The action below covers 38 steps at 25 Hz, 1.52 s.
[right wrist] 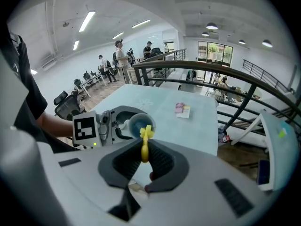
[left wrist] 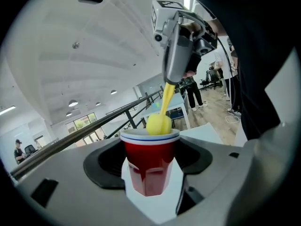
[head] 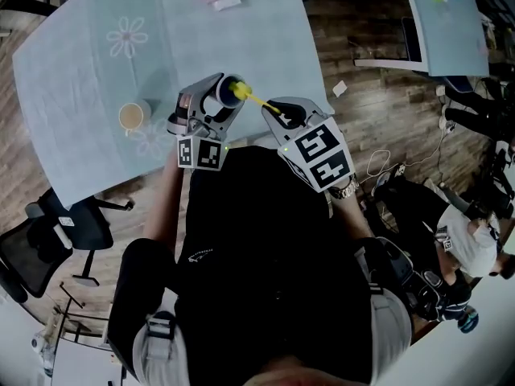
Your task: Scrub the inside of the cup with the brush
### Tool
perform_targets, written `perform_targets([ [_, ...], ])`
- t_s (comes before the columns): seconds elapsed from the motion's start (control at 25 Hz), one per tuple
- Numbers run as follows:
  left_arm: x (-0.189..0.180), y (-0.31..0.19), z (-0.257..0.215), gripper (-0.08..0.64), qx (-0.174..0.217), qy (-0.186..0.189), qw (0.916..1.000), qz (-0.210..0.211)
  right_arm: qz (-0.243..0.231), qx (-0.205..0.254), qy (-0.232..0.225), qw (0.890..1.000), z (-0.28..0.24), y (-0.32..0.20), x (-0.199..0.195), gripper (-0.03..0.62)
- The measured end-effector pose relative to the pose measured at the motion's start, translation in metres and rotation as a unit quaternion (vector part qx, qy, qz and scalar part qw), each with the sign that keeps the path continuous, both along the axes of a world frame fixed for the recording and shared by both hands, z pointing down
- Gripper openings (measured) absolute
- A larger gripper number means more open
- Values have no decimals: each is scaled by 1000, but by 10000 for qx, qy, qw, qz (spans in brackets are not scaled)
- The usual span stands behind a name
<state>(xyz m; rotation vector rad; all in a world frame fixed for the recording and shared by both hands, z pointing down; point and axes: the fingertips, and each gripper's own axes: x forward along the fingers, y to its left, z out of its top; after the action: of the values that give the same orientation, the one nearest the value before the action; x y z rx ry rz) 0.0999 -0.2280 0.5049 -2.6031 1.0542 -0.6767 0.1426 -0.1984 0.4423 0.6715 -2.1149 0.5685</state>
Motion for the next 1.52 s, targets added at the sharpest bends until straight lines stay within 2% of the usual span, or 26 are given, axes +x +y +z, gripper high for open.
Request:
perform_targets([
  [0.12,-1,-8,7,321,-80,77,9998,-158,-53,-125,-9,9999,7,0,2,40],
  [0.24,-3,-16,18,321,-252,330,9982,-425,-129,-176,-46,9998,11,1,-1,40],
  [0.48,-9,-30,47,321,-730,907,9882,-992,-195,-46,-138,9997,11,3,-11,40],
  [0.64,-6,-38,69,321,-997,999,9829,-1184,91,63,-299,9995,9,-5,-4,40],
  [0.76,-11,-43,85,321,-1175,1117,9769,-1392,464,311,-438,9975,1,-16,2,40],
  [0.92,-15,-54,113,321,-1560,1265,9643,-1723,1123,562,-738,9893,-10,-32,15,40],
  [1.0,-15,-61,126,321,-1680,1243,9614,-1792,1303,602,-795,9865,-12,-34,20,40],
  [1.32,-5,-88,157,321,-1822,1271,9565,-1892,1468,704,-759,9837,-13,-28,24,40],
  [1.52,-7,-80,175,321,-1911,1270,9542,-1922,1516,739,-755,9828,-13,-24,26,40],
])
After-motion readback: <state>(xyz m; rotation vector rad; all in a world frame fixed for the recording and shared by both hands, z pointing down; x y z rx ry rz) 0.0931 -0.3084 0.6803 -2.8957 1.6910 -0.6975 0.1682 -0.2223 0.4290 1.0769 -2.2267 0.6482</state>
